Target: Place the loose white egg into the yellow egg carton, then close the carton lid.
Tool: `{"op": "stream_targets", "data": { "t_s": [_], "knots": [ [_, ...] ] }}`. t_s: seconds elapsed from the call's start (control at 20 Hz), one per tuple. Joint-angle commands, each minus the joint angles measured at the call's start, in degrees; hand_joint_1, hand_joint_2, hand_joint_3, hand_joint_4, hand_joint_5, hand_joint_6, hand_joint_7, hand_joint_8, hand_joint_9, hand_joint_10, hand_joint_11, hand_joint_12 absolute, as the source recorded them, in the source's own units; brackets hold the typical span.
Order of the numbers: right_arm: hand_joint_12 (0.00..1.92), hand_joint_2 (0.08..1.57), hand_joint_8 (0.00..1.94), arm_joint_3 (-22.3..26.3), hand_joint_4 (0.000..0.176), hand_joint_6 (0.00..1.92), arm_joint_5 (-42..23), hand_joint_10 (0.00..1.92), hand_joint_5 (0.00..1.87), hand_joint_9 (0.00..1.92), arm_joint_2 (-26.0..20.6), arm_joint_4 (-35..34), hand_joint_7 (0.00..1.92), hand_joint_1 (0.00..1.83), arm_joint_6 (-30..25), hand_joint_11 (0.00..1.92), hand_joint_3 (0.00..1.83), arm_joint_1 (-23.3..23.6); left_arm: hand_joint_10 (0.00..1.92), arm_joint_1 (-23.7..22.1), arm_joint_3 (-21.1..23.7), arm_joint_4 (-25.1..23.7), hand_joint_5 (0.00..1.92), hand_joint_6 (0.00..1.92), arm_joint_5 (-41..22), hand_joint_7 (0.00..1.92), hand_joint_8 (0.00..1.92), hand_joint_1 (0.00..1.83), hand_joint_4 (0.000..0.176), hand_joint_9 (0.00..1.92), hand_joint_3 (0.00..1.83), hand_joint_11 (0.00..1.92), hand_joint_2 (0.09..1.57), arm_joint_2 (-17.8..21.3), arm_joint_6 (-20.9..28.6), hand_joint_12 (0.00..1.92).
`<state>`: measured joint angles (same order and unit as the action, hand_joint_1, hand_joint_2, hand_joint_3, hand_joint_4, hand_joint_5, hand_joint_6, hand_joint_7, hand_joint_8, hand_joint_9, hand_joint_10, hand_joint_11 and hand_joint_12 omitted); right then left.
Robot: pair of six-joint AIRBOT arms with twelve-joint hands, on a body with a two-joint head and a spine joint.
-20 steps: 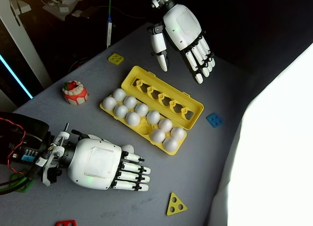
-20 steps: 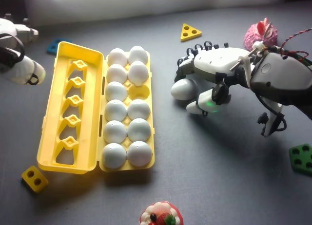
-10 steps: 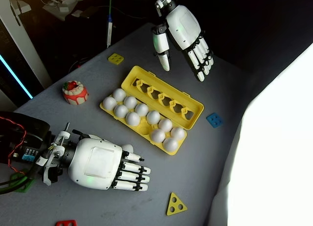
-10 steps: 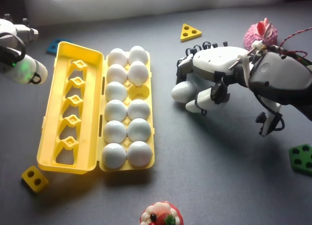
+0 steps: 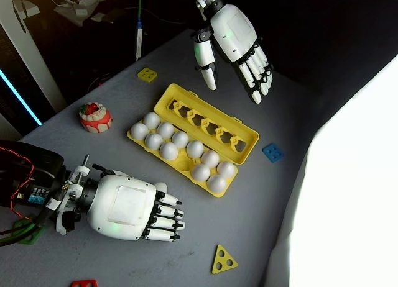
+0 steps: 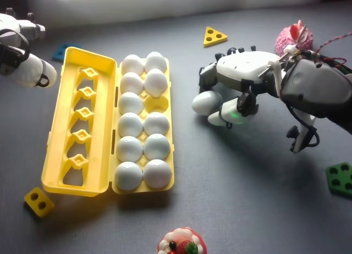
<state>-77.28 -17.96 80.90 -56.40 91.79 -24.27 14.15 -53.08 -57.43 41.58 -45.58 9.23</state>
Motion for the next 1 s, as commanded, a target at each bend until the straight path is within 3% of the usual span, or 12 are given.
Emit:
{"op": "stream_targets", "data": {
  "t_s": [0.0, 0.1, 0.15, 0.3, 0.35, 0.45, 0.6, 0.65, 0.7, 0.8, 0.95],
  "knots": [
    [1.05, 1.22, 0.02, -0.08, 0.0, 1.29, -3.87, 0.2, 0.79, 0.28, -0.32, 2.01, 0.56, 1.1, -1.5, 0.0, 0.0, 0.83, 0.0, -0.93, 0.15, -3.64, 0.0, 0.0, -0.86, 0.0, 0.0, 0.27, 0.085, 0.0, 0.0, 0.0, 1.36, 0.07, -0.31, 0.2],
    [1.07, 1.22, 0.01, -0.06, 0.0, 1.31, -4.49, 0.2, 0.78, 0.28, -0.6, 5.83, 0.55, 1.09, -6.07, 0.0, 0.0, 0.83, 0.0, -0.99, 0.18, -3.63, 0.0, 0.0, -0.85, 0.0, 0.0, 0.27, 0.084, 0.0, 0.0, 0.0, 1.35, 0.07, -0.72, 0.21],
    [1.09, 1.22, 0.01, 0.0, 0.0, 1.3, -5.1, 0.21, 0.79, 0.27, -0.7, 7.92, 0.55, 1.1, -8.39, 0.0, 0.0, 0.69, 0.0, -0.98, 0.14, -3.38, 0.01, 0.0, -0.82, 0.0, 0.0, 0.31, 0.069, 0.0, 0.0, 0.0, 1.36, 0.07, -1.08, 0.19],
    [0.99, 1.22, 0.0, 0.56, 0.0, 1.3, -8.66, 0.21, 0.78, 0.25, -1.06, 15.61, 0.54, 1.1, -15.25, 0.0, 0.0, 0.08, 0.0, -0.7, 0.1, -1.82, 0.03, 0.01, -0.86, 0.0, 0.0, 0.34, 0.069, 0.0, 0.0, 0.0, 1.34, 0.08, -3.05, 0.17],
    [0.98, 1.22, 0.0, 0.8, 0.0, 1.3, -11.05, 0.21, 0.79, 0.25, -1.26, 20.28, 0.53, 1.1, -19.76, 0.0, 0.0, -0.34, 0.0, -0.45, 0.04, -0.98, 0.04, 0.01, -1.07, 0.0, 0.0, 0.38, 0.066, 0.0, 0.0, 0.0, 1.33, 0.1, -3.96, 0.16],
    [0.99, 1.21, 0.0, 1.03, 0.0, 1.28, -14.04, 0.22, 0.8, 0.26, -1.29, 22.64, 0.52, 1.1, -21.43, 0.0, 0.0, -0.7, 0.0, -0.13, -0.17, -0.14, 0.02, 0.0, -1.37, 0.0, 0.0, 0.38, 0.069, 0.0, 0.0, 0.0, 1.34, 0.14, -4.92, 0.09],
    [0.94, 1.21, 0.0, 1.69, 0.0, 1.28, -17.63, 0.22, 0.8, 0.25, -1.03, 23.31, 0.51, 1.1, -25.01, 0.0, 0.0, -0.72, 0.0, 0.85, -0.62, 1.39, 0.03, 0.0, -2.16, 0.0, 0.0, 0.33, 0.071, 0.0, 0.0, 0.0, 1.33, 0.16, -6.36, 0.18],
    [0.93, 1.21, 0.0, 1.7, 0.0, 1.28, -18.94, 0.22, 0.8, 0.25, -0.81, 24.51, 0.51, 1.1, -26.41, 0.0, 0.0, -0.81, 0.0, 1.07, -0.72, 1.61, 0.01, 0.0, -2.42, 0.0, 0.0, 0.34, 0.073, 0.0, 0.0, 0.0, 1.34, 0.16, -6.44, 0.08],
    [0.9, 1.22, 0.0, 1.68, 0.0, 1.28, -20.1, 0.22, 0.8, 0.24, -0.62, 26.01, 0.5, 1.1, -28.02, 0.0, 0.0, -0.86, 0.0, 1.12, -0.82, 1.71, 0.0, 0.0, -2.51, 0.0, 0.0, 0.33, 0.075, 0.0, 0.0, 0.0, 1.34, 0.15, -6.46, 0.14],
    [0.89, 1.23, 0.0, 1.61, 0.0, 1.33, -22.21, 0.22, 0.77, 0.22, -0.21, 30.78, 0.49, 1.09, -33.35, 0.0, 0.0, -1.3, 0.0, 1.04, -1.04, 1.89, 0.02, 0.0, -2.76, 0.0, 0.0, 0.32, 0.071, 0.0, 0.0, 0.0, 1.35, 0.12, -6.46, 0.15],
    [0.9, 1.22, 0.0, 1.6, 0.0, 1.29, -24.35, 0.23, 0.79, 0.23, 1.12, 32.22, 0.48, 1.1, -35.76, 0.0, 0.0, -1.83, 0.0, 0.74, -1.23, 2.42, 0.02, 0.0, -2.93, 0.0, 0.0, 0.33, 0.068, 0.0, 0.0, 0.0, 1.35, 0.1, -6.47, 0.15]
  ]
}}
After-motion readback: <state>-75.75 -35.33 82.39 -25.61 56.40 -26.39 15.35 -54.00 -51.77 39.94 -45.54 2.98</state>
